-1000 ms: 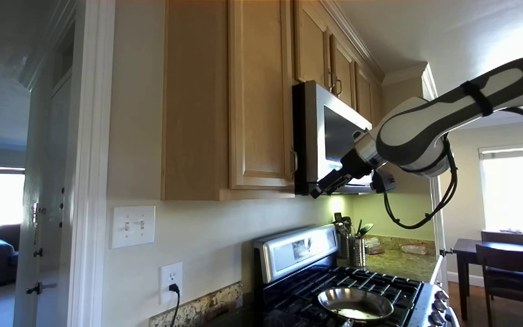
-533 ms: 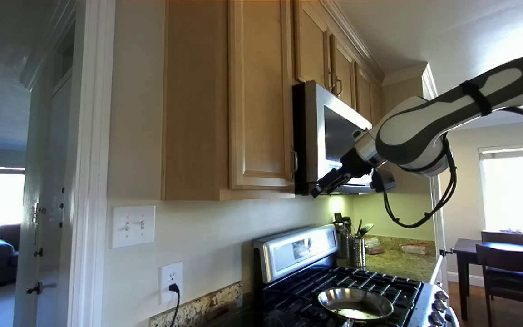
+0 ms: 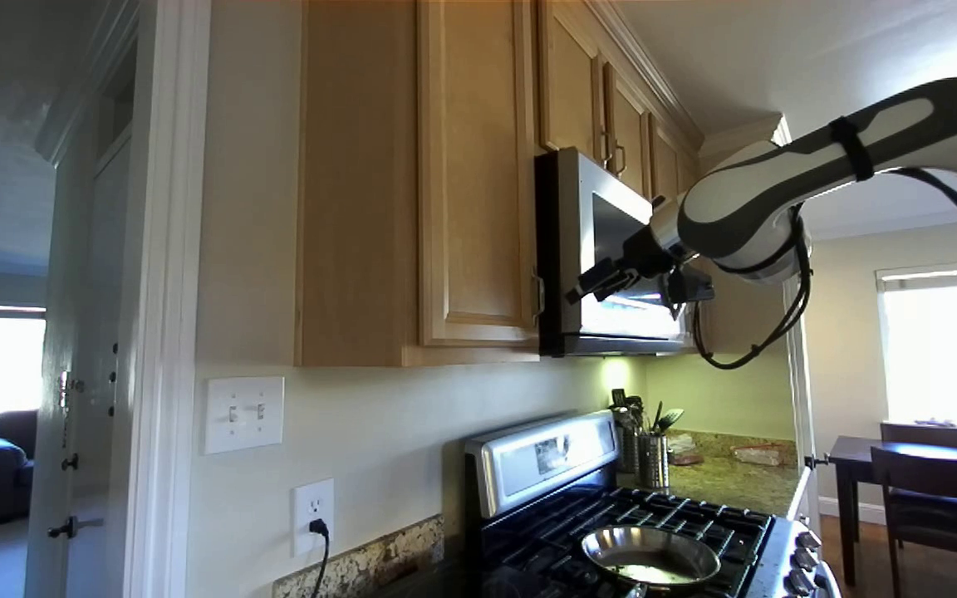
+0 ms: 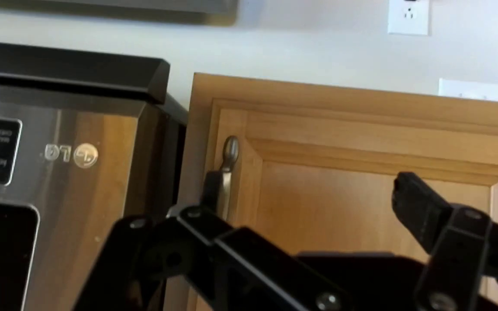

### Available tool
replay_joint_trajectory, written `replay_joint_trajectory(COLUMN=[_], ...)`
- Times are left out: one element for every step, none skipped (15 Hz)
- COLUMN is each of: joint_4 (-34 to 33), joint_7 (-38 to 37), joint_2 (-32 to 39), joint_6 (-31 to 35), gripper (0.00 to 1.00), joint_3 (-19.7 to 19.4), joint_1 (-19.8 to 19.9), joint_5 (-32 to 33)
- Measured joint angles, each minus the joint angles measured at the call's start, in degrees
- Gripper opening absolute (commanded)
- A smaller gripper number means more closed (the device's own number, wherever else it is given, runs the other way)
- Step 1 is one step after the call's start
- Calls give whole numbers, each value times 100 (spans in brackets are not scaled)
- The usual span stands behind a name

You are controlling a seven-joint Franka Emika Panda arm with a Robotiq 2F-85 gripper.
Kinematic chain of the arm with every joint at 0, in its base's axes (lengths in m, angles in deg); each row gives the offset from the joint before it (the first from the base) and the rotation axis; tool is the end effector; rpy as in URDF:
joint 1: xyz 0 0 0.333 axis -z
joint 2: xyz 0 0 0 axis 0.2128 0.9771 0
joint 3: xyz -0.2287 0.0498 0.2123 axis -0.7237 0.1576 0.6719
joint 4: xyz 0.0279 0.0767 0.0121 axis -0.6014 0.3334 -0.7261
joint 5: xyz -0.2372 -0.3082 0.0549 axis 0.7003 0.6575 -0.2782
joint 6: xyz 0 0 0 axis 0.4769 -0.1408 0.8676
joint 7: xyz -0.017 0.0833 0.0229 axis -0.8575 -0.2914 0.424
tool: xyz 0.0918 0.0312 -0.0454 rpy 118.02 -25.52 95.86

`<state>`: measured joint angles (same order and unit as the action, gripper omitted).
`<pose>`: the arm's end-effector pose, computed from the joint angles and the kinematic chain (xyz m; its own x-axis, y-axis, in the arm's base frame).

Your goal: Open the cabinet door on the left side of the microwave

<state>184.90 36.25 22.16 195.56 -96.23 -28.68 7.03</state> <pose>0.4699 -0.0496 0.6535 0.4041 0.1645 0.8998 0.1455 -0.9827 0.1143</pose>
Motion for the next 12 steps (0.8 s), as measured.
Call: replay_joint_trajectory(joint_4=[-128, -255, -380, -504, -626, -745, -863, -987, -1106, -1232, -1356, -1477], joint_7=[12, 24, 38, 56, 91, 140, 173, 214, 264, 330, 407, 480], joint_2=[78, 176, 295, 424, 560, 694, 828, 963, 1086, 1212, 1325, 1425], joint_6=[41, 104, 168, 228, 285, 345, 389, 417, 427, 427, 427, 427], gripper=[100, 100, 100, 100, 100, 100, 100, 100, 100, 100, 100, 100], joint_3=[-33, -71, -110, -154, -218, -309, -404, -501, -595, -693, -781, -860], joint_1=[-2, -6, -10, -18, -55, -138, -233, -341, -450, -570, -683, -787], joint_5=[0, 2, 2, 2, 1, -8, -19, -51, -101, -167, -251, -337])
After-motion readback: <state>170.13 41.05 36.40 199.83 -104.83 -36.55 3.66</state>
